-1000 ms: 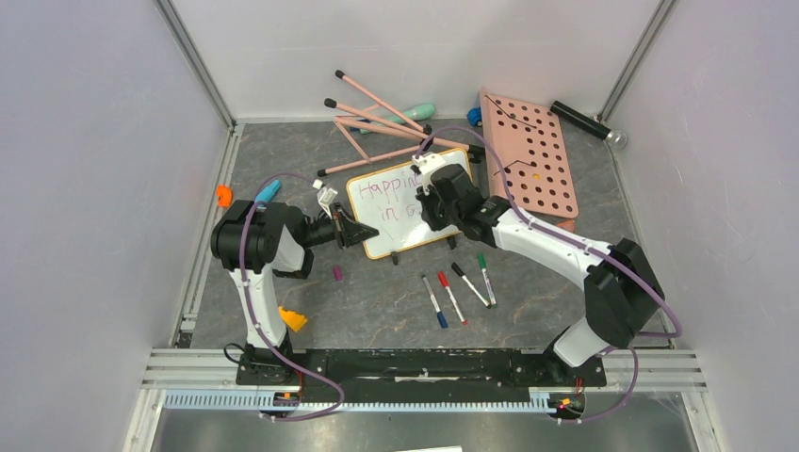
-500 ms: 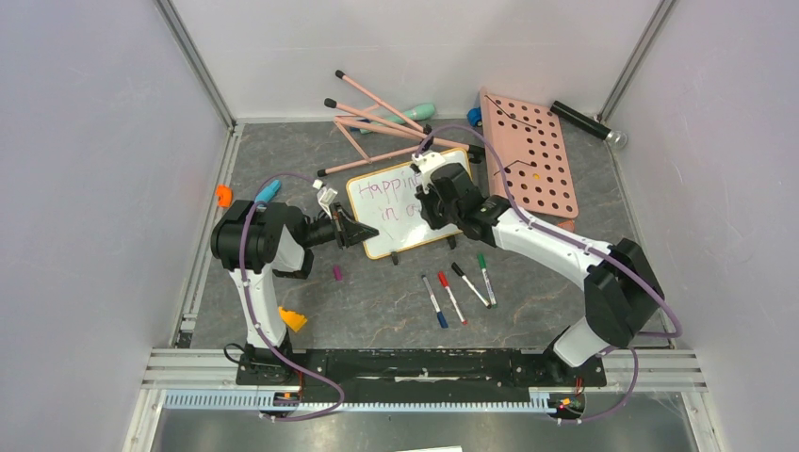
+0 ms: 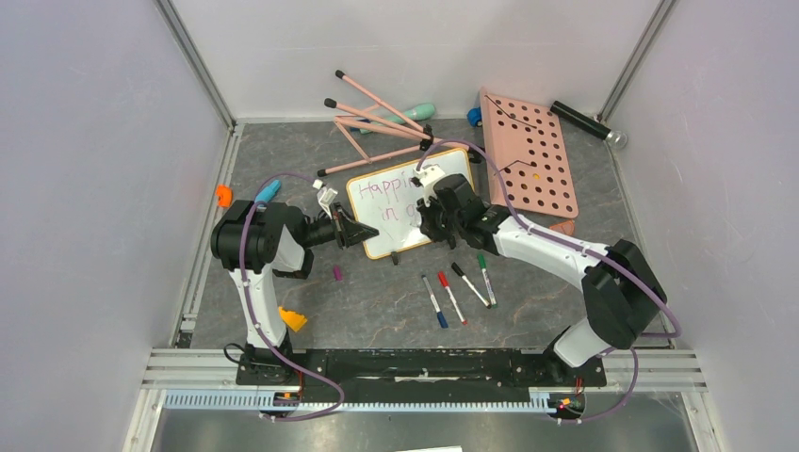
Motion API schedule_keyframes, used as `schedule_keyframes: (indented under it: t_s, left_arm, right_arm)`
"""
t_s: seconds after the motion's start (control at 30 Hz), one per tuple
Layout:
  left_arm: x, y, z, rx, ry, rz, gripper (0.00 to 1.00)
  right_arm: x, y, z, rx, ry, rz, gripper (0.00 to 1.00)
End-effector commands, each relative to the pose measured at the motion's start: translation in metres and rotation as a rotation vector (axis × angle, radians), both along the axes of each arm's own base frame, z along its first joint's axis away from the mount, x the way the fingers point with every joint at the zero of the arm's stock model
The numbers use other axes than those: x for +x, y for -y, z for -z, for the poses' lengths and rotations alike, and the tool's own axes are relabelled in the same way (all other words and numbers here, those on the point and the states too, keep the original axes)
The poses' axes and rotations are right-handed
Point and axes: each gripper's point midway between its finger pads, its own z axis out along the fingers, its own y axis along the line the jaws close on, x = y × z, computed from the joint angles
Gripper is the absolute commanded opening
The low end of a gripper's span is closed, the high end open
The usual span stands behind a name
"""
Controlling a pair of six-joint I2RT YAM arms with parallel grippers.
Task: Write a sentence on the whiteboard
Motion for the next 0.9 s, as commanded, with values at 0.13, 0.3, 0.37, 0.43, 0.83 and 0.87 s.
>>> schedule_keyframes:
  t_s: [0.13, 0.3, 0.37, 0.43, 0.83, 0.87]
  left_arm:
    - [0.004, -0.003, 0.013, 0.048, 0.111, -0.023, 0.13]
    - [0.005, -0.003, 0.013, 0.047, 0.112, -0.025, 0.13]
    - [0.006, -0.003, 0.013, 0.047, 0.111, -0.029, 0.14]
    - [0.006, -0.002, 0.012, 0.046, 0.113, -0.028, 0.13]
    - [0.009, -0.002, 0.013, 0.046, 0.113, -0.033, 0.13]
    - [0.01, -0.003, 0.013, 0.046, 0.113, -0.034, 0.13]
  right_arm:
    - [0.018, -0.031, -0.063, 0.185, 0.128, -0.048, 0.0]
    - [0.012, -0.01, -0.086, 0.217, 0.196, -0.003, 0.0]
    - [0.009, 0.0, -0.091, 0.22, 0.216, 0.024, 0.0]
    - [0.004, 0.009, -0.096, 0.231, 0.234, 0.051, 0.0]
    - [-0.031, 0.061, -0.093, 0.236, 0.302, 0.149, 0.0]
    - [-0.031, 0.064, -0.092, 0.227, 0.304, 0.157, 0.0]
